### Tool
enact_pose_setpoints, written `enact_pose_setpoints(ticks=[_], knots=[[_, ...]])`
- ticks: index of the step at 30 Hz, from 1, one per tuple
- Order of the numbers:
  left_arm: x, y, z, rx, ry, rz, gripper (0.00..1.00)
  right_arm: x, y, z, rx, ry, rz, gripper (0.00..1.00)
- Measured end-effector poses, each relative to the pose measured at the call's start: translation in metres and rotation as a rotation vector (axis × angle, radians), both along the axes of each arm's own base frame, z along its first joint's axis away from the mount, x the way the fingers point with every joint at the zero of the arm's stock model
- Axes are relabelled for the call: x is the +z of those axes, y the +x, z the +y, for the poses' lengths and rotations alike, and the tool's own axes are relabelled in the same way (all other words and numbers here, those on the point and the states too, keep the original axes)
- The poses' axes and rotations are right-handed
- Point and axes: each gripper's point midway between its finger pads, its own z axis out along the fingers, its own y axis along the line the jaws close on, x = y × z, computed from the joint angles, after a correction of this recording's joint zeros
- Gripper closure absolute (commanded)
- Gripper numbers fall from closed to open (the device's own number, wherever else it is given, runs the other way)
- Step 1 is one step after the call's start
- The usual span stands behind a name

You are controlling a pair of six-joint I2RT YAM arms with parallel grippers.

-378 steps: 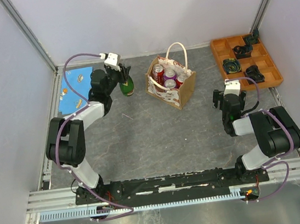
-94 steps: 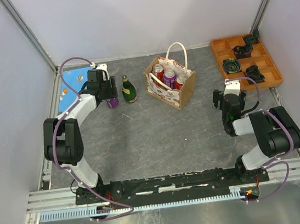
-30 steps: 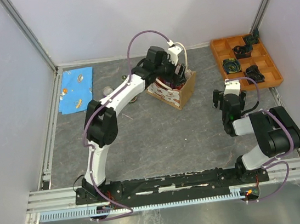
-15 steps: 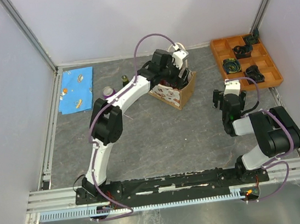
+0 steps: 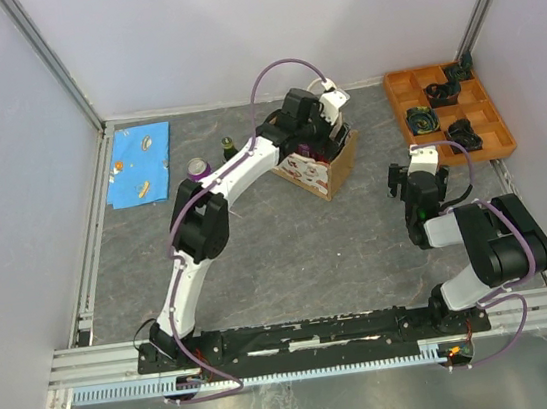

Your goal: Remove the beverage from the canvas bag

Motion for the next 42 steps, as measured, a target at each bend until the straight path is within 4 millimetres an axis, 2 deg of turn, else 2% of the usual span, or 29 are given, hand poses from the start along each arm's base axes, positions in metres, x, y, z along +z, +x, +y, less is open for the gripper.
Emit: enact_pose_setpoints(ticks=[8,17,27,28,29,30,31,32,34,42], knots=[[-0.008,0.009,-0.008,-0.012,0.004,-0.019,0.14,0.0,0.0,0.0,0.0,0.0,0.0,0.01],[-0.015,0.008,-0.009,-0.021,0.017,-0.011,0.33,0.0,0.0,0.0,0.0,0.0,0.0,0.01],[-0.022,0.006,-0.011,-0.033,0.028,-0.006,0.33,0.0,0.0,0.0,0.0,0.0,0.0,0.01],[-0.022,0.006,-0.011,-0.033,0.028,-0.007,0.36,0.0,0.0,0.0,0.0,0.0,0.0,0.01],[-0.023,0.006,-0.011,-0.033,0.027,-0.008,0.44,0.0,0.0,0.0,0.0,0.0,0.0,0.01],[-0.023,0.006,-0.011,-0.034,0.027,-0.008,0.57,0.0,0.0,0.0,0.0,0.0,0.0,0.01],[-0.022,0.006,-0.012,-0.036,0.025,-0.008,0.78,0.0,0.0,0.0,0.0,0.0,0.0,0.01],[-0.022,0.005,-0.012,-0.039,0.023,-0.008,0.93,0.0,0.0,0.0,0.0,0.0,0.0,0.01],[-0.022,0.005,-0.013,-0.042,0.021,-0.006,0.97,0.0,0.0,0.0,0.0,0.0,0.0,0.01],[-0.017,0.003,-0.013,-0.051,0.022,0.006,0.97,0.0,0.0,0.0,0.0,0.0,0.0,0.01]])
